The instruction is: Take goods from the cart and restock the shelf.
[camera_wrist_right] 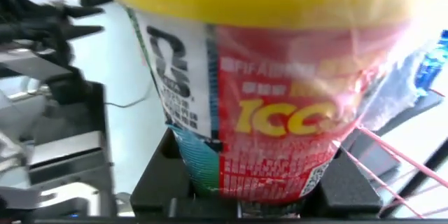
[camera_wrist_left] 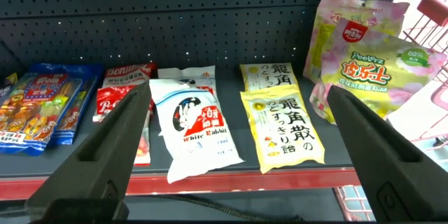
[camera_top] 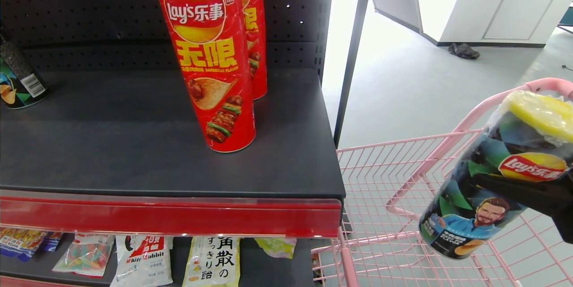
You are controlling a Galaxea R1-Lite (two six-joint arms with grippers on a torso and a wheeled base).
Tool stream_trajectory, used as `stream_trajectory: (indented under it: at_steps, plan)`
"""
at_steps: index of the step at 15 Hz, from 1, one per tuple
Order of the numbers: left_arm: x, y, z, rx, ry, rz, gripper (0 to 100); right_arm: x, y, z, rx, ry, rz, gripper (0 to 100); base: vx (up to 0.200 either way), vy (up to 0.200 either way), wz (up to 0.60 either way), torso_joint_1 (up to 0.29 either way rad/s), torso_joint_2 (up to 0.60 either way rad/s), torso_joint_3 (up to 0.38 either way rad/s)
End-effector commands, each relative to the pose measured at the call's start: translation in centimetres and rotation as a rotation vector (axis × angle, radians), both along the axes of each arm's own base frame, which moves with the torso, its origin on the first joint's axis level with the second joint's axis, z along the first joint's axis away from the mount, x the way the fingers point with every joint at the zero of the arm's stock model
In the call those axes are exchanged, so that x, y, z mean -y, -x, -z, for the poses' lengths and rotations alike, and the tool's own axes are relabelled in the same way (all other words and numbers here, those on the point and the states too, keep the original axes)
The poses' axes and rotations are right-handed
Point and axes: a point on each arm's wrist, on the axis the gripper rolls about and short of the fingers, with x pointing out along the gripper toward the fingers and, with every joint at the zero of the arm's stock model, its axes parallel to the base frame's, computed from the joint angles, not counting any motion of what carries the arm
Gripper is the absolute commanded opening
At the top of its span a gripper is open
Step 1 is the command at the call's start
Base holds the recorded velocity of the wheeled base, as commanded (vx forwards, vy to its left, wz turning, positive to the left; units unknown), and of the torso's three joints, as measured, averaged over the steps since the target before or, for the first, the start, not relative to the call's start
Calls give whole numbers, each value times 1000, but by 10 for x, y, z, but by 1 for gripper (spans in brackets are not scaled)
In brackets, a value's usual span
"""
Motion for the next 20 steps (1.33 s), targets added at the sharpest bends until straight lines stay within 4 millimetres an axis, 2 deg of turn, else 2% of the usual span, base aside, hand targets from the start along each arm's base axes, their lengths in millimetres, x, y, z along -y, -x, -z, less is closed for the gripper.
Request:
stream_trajectory:
  at_steps: [1, 4, 7, 10, 20]
  plan:
    - [0, 0, 0, 0, 0, 0, 100, -8, -5, 9, -16, 18, -9, 0, 0, 0, 0, 0, 0, 0]
    - [0, 0, 0, -1, 0, 0, 100, -9, -4, 8, -11, 17, -9, 0, 0, 0, 0, 0, 0, 0]
    - [0, 0, 0, -1, 0, 0, 100, -9, -4, -12, 47, -1, -6, 0, 0, 0, 0, 0, 0, 0]
    - [0, 0, 0, -1, 0, 0, 100, -10, -4, -16, 61, -4, -12, 0, 0, 0, 0, 17, -45, -30]
    - [0, 0, 0, 0, 0, 0, 100, -10, 0, -15, 63, -4, -12, 0, 0, 0, 0, 193, -504, -311]
